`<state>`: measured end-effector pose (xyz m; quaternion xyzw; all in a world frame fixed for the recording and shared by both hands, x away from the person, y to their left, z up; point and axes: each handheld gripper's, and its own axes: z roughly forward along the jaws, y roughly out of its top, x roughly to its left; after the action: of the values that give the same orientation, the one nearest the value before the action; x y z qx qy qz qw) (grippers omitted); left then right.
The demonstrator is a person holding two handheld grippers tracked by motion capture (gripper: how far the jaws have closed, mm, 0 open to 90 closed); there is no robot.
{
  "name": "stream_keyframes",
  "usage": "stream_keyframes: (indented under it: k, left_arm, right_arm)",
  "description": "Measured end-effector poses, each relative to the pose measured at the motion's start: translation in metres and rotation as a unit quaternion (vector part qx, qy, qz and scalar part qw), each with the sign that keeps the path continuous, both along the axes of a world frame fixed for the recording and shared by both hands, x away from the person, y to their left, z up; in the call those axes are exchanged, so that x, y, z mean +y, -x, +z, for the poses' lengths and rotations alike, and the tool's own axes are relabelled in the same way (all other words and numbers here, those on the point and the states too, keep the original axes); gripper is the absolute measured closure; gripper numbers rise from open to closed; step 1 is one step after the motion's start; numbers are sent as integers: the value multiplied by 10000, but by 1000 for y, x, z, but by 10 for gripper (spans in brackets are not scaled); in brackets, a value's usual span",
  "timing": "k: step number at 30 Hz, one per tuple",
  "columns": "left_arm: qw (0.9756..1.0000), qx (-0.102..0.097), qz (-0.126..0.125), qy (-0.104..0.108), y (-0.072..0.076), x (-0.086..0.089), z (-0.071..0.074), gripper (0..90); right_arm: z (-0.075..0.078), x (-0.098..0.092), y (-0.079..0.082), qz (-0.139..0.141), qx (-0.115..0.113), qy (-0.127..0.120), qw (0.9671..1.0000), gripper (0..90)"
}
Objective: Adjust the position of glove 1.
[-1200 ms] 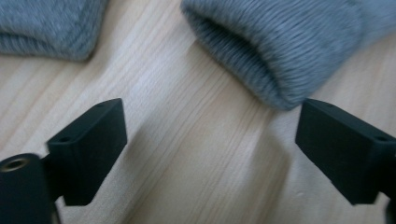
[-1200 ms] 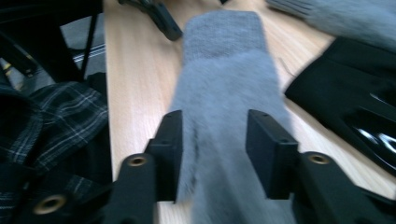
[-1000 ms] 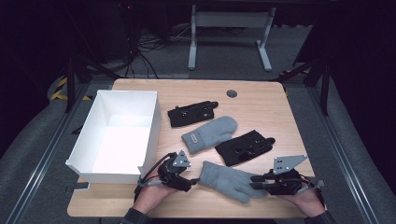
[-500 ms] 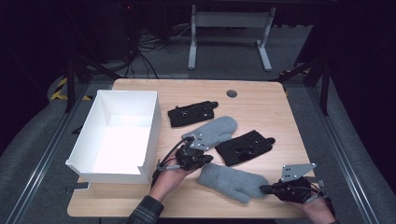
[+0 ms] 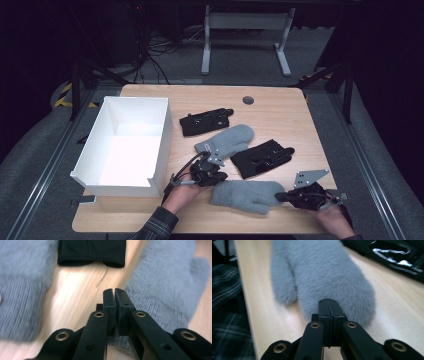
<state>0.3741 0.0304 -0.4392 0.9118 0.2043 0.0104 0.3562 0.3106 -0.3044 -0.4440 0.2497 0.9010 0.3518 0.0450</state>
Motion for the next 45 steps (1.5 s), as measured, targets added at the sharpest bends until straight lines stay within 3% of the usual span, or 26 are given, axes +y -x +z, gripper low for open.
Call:
stream_keyframes:
  k: [7, 16, 17, 18, 19, 22, 26, 28, 30, 33, 36, 39, 45]
  left_arm:
    - [9997, 125, 140, 164, 14, 19, -4, 864]
    - [9995, 147, 260, 122, 26, 27, -6, 827]
    - [9993, 103, 352, 90, 26, 27, -5, 779]
    - [9993, 103, 352, 90, 26, 27, -5, 750]
    - [9992, 88, 384, 67, 26, 28, -4, 750]
    - [9985, 2, 540, 3, 23, 28, -1, 615]
    - [9973, -137, 714, -82, 16, 23, 2, 421]
    - [9975, -209, 676, -87, 12, 20, 4, 358]
    - [9975, -237, 665, -84, 7, 18, 5, 303]
    - [9974, -285, 650, -96, -2, 15, 7, 233]
    - [9976, -369, 577, -50, -10, 11, 10, 162]
    - [9971, -528, 540, -48, -20, 8, 14, 144]
    - [9964, -640, 551, -66, -40, 2, 22, 126]
  right_arm:
    - [0, 6, -22, -198, -34, 10, 9998, 900]
    - [0, 14, -42, -257, -94, -9, 9996, 900]
    - [1, 11, -40, -271, -142, -18, 9995, 844]
    - [1, 11, -40, -271, -142, -18, 9995, 844]
    - [2, 9, -39, -321, -175, -41, 9993, 778]
    - [2, -4, -35, -595, -237, -178, 9978, 599]
    - [-4, -19, -27, -988, -373, -57, 9944, 412]
    - [-8, -25, -24, -1182, -499, 53, 9917, 323]
    - [-9, -29, -23, -1310, -579, 115, 9896, 279]
    - [-16, -33, -25, -1408, -505, 171, 9886, 219]
    - [-19, -36, -24, -1452, -608, 183, 9874, 189]
    - [-22, -37, -25, -1450, -682, 117, 9870, 152]
    - [-26, -36, -24, -1470, -757, 19, 9862, 94]
